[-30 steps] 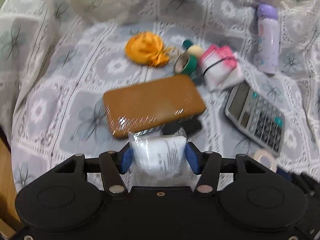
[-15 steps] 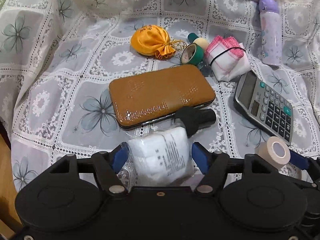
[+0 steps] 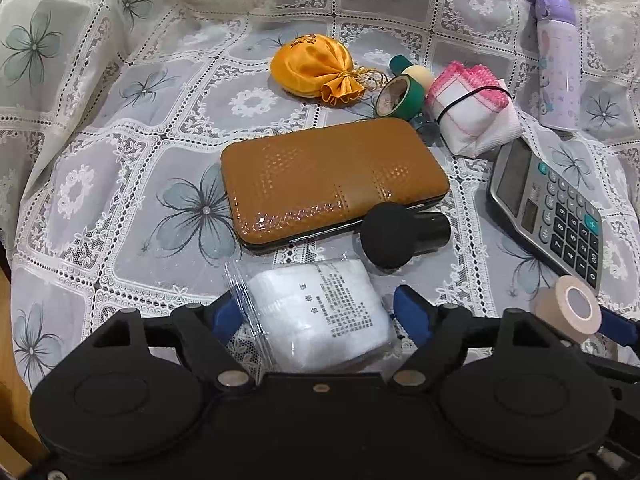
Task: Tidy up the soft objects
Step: 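Carry the cotton pad packet into the basket and open the left tool, then lower the beige tape roll into the basket and open the right tool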
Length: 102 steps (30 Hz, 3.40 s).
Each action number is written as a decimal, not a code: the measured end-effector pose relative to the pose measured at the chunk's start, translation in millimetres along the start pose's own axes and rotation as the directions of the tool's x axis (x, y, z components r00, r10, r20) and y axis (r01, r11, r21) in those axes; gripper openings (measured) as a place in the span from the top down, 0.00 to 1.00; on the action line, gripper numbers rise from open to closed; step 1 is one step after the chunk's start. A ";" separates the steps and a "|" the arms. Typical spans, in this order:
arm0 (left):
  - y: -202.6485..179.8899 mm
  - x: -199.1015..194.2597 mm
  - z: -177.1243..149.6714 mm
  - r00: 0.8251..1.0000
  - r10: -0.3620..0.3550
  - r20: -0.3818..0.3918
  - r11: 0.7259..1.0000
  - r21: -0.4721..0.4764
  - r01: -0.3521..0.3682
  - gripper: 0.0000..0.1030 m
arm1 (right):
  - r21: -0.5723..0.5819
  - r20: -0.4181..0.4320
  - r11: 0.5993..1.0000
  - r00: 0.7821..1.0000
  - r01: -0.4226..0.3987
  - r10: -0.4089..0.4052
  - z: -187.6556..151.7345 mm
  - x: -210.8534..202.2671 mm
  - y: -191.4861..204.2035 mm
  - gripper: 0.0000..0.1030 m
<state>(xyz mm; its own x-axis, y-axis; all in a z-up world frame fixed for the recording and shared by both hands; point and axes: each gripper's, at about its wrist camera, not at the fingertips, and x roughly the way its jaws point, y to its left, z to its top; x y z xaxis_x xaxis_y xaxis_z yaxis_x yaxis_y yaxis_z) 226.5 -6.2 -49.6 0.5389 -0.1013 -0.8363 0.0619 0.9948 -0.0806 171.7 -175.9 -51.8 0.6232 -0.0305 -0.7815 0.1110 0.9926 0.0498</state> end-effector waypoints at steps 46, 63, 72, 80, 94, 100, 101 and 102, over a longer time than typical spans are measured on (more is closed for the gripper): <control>-30.9 -149.7 -146.7 0.995 -0.050 0.084 0.996 0.078 0.043 0.44 | 0.113 0.179 0.983 0.976 -0.143 0.121 -106.6 -229.9 -26.9 0.54; -26.8 -141.5 -158.0 0.998 -0.013 0.054 0.999 0.048 0.011 0.36 | 0.129 0.137 0.980 0.981 -0.153 0.136 -116.0 -231.0 -25.9 0.54; -22.4 -144.9 -159.6 0.997 0.016 0.071 0.999 0.029 -0.018 0.27 | 0.121 0.132 0.982 0.983 -0.145 0.129 -114.8 -230.6 -25.1 0.54; -20.9 -146.6 -161.2 0.997 0.030 0.077 0.999 0.024 -0.032 0.26 | 0.094 0.122 0.985 0.984 -0.144 0.132 -112.9 -230.1 -19.8 0.53; -18.7 -148.2 -161.5 0.996 0.035 0.078 0.999 0.018 -0.036 0.26 | 0.049 0.133 0.986 0.980 -0.156 0.149 -110.5 -233.8 -15.2 0.50; -18.8 -148.3 -161.6 0.996 0.035 0.078 0.999 0.019 -0.037 0.25 | 0.060 0.124 0.987 0.982 -0.150 0.142 -110.6 -232.1 -16.9 0.49; -18.9 -148.2 -161.6 0.996 0.035 0.078 0.999 0.019 -0.036 0.25 | 0.060 0.123 0.987 0.982 -0.150 0.142 -110.8 -232.1 -16.8 0.49; -18.9 -148.2 -161.7 0.996 0.035 0.078 0.999 0.018 -0.036 0.25 | 0.061 0.121 0.987 0.983 -0.149 0.140 -110.8 -231.9 -16.9 0.49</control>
<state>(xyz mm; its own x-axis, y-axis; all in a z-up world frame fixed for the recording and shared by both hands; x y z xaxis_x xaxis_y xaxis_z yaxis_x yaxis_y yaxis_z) 9.6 -8.6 -11.8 0.6044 -0.0669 -0.7938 0.0577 0.9975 -0.0402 -60.4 -172.5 59.7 0.7218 0.0952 -0.6855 0.0639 0.9771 0.2029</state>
